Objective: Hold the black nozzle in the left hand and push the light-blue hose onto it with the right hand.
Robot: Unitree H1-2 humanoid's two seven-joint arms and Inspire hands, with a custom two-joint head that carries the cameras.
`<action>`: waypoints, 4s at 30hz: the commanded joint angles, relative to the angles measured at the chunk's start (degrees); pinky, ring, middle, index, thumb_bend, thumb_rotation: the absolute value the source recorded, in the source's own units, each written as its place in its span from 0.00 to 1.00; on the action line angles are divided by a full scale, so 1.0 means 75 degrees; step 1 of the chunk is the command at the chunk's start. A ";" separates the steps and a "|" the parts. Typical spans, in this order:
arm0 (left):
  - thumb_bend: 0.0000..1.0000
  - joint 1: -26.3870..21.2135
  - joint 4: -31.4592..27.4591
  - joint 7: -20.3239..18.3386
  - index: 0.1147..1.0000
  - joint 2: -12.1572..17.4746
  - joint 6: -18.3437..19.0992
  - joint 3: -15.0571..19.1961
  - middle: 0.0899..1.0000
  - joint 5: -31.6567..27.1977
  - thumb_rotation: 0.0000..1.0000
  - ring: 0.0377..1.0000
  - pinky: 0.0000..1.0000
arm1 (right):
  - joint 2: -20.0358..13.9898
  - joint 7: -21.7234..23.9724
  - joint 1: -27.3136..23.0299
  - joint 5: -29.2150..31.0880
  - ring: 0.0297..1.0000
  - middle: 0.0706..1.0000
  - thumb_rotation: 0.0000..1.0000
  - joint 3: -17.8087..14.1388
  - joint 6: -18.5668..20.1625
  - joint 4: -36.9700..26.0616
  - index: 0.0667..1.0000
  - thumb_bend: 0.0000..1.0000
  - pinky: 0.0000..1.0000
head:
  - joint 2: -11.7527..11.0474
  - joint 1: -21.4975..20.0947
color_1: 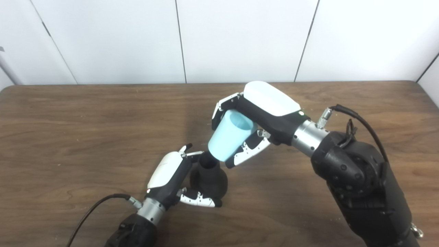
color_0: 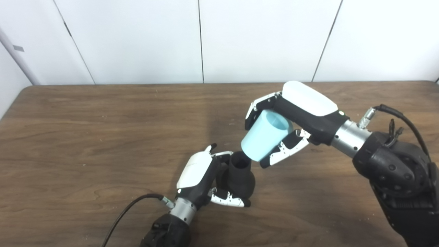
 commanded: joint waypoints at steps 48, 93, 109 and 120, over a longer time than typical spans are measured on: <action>0.52 0.0216 0.0586 -0.0383 0.44 -0.0160 0.0495 -0.0223 0.43 0.0160 0.00 0.66 1.00 | 0.0528 0.0036 -0.0296 -0.0477 0.42 0.47 0.00 0.0593 -0.0554 0.0403 0.48 0.50 0.31 | 0.0183 0.0038; 0.52 0.0193 0.0490 -0.0386 0.45 -0.0074 0.0558 -0.0234 0.42 0.0182 0.00 0.67 1.00 | 0.0095 0.0420 -0.0415 -0.1179 0.41 0.46 0.00 0.1259 -0.1234 0.1027 0.47 0.50 0.32 | 0.0306 -0.0102; 0.52 0.0202 0.0462 -0.0388 0.44 -0.0087 0.0595 -0.0233 0.42 0.0158 0.00 0.67 1.00 | 0.0109 0.0347 -0.0313 -0.1408 0.41 0.45 0.00 0.1405 -0.1679 0.1257 0.47 0.50 0.33 | 0.0312 -0.0127; 0.52 0.0183 0.0486 -0.0367 0.44 -0.0101 0.0602 -0.0222 0.42 0.0141 0.00 0.67 1.00 | 0.0170 0.0266 -0.0104 -0.1346 0.41 0.45 0.00 0.1406 -0.1630 0.1439 0.47 0.50 0.32 | 0.0326 -0.0128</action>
